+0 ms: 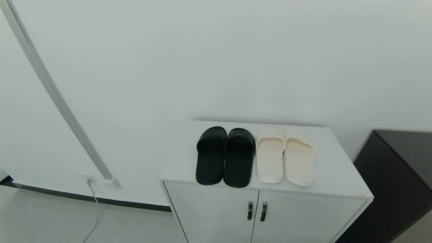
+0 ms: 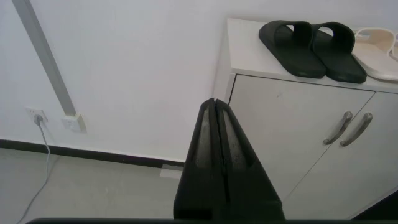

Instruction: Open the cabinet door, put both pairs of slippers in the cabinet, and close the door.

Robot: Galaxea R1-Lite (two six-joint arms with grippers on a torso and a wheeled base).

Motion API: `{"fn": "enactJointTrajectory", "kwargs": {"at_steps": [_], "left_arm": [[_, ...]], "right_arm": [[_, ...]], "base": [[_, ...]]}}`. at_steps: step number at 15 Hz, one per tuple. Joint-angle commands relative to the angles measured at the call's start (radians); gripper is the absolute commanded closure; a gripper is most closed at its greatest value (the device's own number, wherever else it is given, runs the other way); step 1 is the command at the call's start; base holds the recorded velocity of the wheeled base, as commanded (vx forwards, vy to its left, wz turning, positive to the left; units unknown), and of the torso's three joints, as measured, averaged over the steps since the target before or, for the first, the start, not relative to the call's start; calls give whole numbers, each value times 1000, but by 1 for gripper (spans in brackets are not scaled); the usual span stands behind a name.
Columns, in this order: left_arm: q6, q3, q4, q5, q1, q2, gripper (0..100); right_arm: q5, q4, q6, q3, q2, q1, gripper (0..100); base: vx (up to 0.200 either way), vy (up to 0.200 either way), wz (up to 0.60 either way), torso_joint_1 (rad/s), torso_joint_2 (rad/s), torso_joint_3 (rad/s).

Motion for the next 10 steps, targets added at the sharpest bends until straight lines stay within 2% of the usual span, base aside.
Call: {"fn": "enactJointTrajectory", "kwargs": {"at_steps": [1, 8, 9, 10], "left_arm": [[0, 0, 0, 0, 0, 1, 100], [1, 0, 0, -1, 0, 1, 100], [3, 0, 1, -1, 0, 1, 100], [1, 0, 0, -1, 0, 1, 100]], "right_arm": [[0, 0, 0, 0, 2, 0, 0], [-10, -3, -16, -2, 21, -8, 0], [-12, -16, -5, -74, 48, -8, 0], [-12, 11, 92, -278, 161, 0, 0]], "base": [[0, 0, 0, 0, 0, 0], [0, 0, 0, 0, 0, 0], [0, 0, 0, 0, 0, 0], [0, 0, 0, 0, 0, 0]]}}
